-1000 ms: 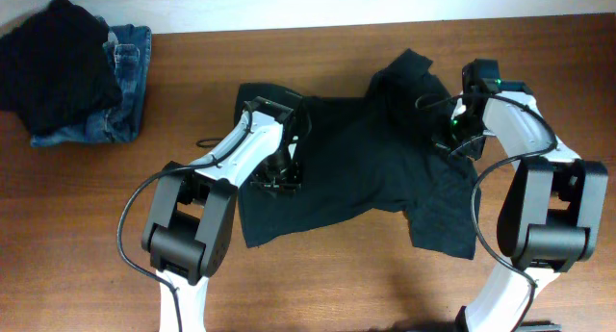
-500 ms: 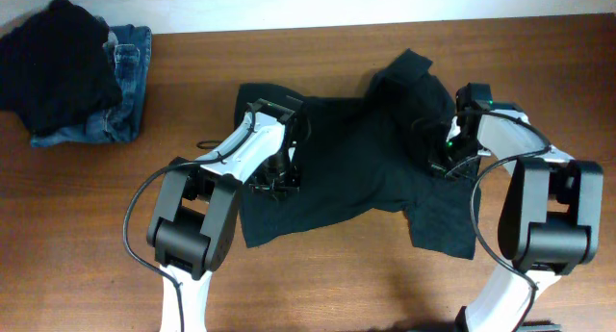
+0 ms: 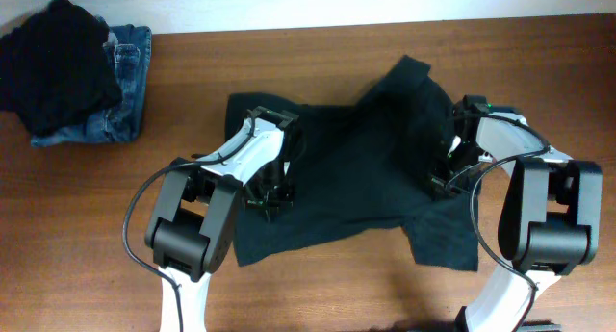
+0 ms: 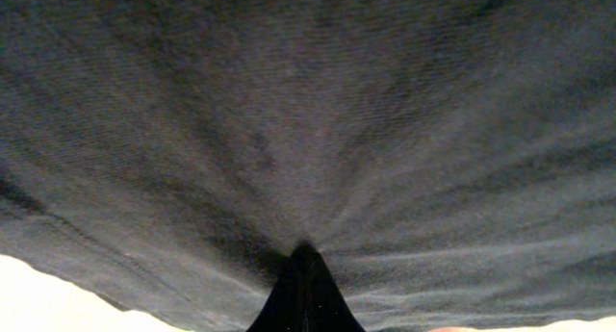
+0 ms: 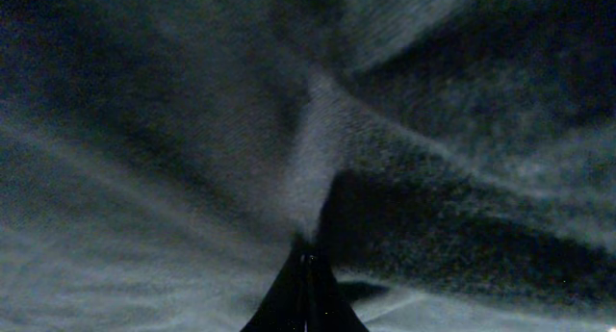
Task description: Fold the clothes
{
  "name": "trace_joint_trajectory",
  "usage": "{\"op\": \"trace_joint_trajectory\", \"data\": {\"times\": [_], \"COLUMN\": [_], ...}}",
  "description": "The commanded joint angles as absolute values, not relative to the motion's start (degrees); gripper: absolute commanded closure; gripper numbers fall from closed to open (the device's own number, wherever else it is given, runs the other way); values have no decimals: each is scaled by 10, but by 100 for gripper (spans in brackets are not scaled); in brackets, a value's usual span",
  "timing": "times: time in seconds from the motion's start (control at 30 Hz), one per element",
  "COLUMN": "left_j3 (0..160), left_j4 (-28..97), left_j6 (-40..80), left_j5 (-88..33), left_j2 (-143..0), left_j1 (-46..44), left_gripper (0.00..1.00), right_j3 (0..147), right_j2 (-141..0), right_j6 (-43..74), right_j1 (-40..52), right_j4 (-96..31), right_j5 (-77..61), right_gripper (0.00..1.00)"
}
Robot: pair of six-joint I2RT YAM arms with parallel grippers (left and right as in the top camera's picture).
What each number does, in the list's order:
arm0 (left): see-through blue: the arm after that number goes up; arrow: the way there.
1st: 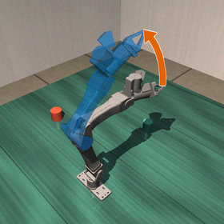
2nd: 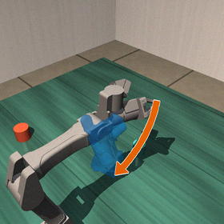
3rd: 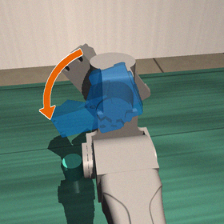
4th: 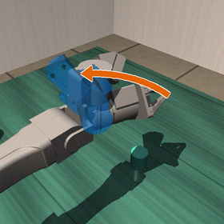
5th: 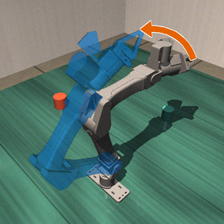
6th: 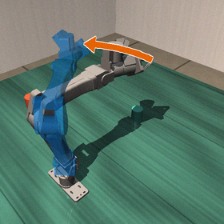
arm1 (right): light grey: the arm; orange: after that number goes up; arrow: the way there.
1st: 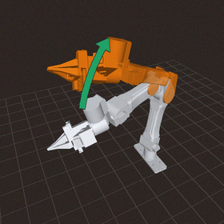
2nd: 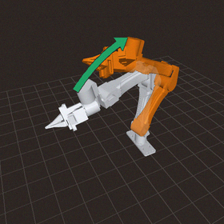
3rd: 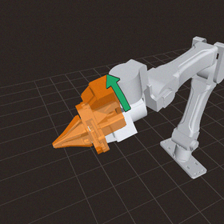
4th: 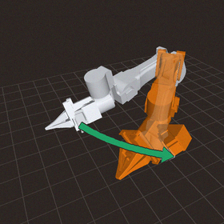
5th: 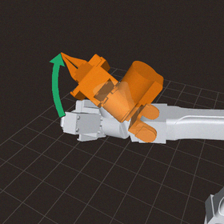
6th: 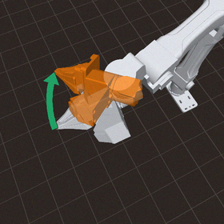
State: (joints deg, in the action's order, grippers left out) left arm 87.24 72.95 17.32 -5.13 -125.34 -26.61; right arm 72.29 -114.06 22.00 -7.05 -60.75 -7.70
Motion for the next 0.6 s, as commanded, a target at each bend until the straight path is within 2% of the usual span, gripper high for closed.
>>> {"op": "trace_joint_trajectory", "data": {"times": [0.0,0.37,0.57], "left_j3": [824,796,797], "left_j4": [725,732,717], "left_j6": [170,170,170], "left_j5": [-41,-38,22], "left_j2": [-1276,-1276,-1276], "left_j1": [-269,-268,-263], "left_gripper": [98,98,99], "right_j3": [707,707,708], "right_j2": [-1159,-1159,-1158], "right_j6": [248,249,250], "right_j1": [-68,-68,-68], "right_j4": [-633,-691,-675], "right_j5": [-15,1,11], "right_gripper": [96,96,96]}}
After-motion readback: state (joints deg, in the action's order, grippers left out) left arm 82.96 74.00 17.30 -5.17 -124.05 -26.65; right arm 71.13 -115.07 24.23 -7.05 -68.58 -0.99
